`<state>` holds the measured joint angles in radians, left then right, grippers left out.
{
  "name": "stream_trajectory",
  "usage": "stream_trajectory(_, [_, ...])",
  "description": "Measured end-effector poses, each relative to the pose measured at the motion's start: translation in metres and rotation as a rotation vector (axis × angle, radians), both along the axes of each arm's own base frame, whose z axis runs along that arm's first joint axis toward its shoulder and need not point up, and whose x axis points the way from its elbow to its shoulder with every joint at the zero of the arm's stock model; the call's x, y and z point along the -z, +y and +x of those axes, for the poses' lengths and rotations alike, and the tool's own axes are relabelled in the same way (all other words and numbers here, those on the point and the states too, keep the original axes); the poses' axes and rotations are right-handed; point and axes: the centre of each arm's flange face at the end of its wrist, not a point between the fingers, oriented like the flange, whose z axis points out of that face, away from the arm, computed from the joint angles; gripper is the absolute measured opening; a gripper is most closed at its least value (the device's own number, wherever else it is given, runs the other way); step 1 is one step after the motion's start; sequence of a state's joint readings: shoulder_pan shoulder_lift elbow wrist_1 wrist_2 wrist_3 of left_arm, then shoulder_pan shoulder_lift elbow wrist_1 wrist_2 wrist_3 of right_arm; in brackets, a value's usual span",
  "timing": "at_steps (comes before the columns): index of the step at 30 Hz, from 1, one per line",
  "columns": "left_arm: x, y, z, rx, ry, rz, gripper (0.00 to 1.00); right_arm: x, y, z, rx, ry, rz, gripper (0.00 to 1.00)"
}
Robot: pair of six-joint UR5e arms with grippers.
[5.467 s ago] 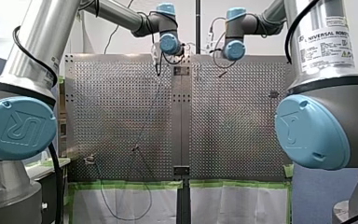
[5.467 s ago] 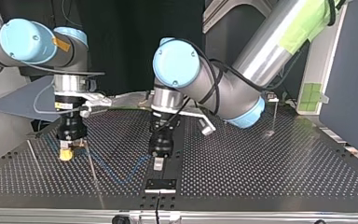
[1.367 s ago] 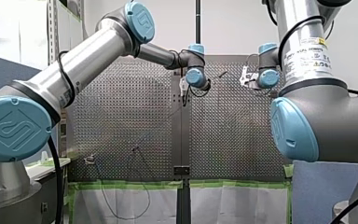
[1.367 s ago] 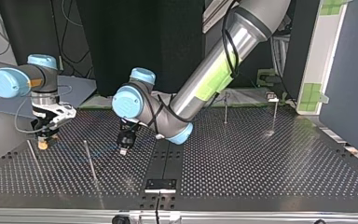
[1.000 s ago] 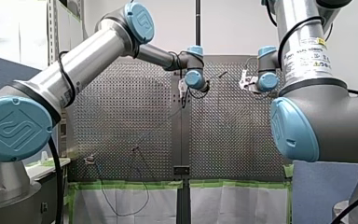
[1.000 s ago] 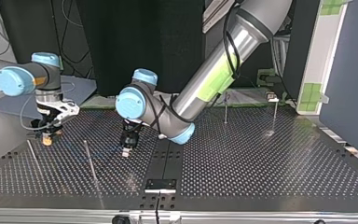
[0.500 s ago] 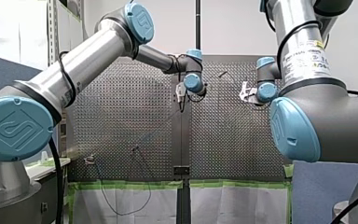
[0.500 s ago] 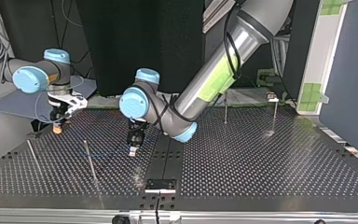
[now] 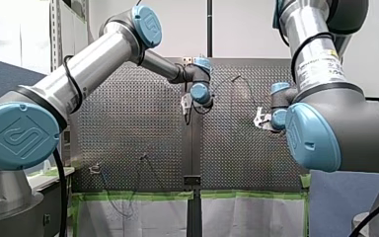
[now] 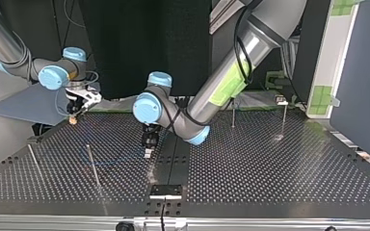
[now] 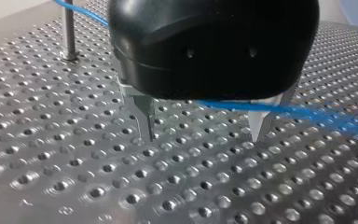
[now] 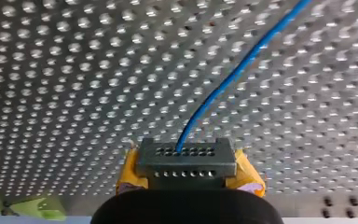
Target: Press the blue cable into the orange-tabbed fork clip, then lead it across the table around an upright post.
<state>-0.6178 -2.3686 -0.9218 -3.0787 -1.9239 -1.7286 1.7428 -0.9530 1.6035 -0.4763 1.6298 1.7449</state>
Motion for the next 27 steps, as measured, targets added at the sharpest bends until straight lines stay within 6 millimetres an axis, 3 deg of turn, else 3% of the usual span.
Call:
stream_trajectory(13, [0.004,0.007,0.006,-0.013,-0.003,-0.002,1.0,0.072,-0.005,-0.005,0.018,0.013,0.035,0.0])
stream_trajectory(27, [0.004,0.014,0.011,-0.05,-0.006,0.008,1.0,0.153,-0.012,-0.04,0.075,0.0,0.05,0.0])
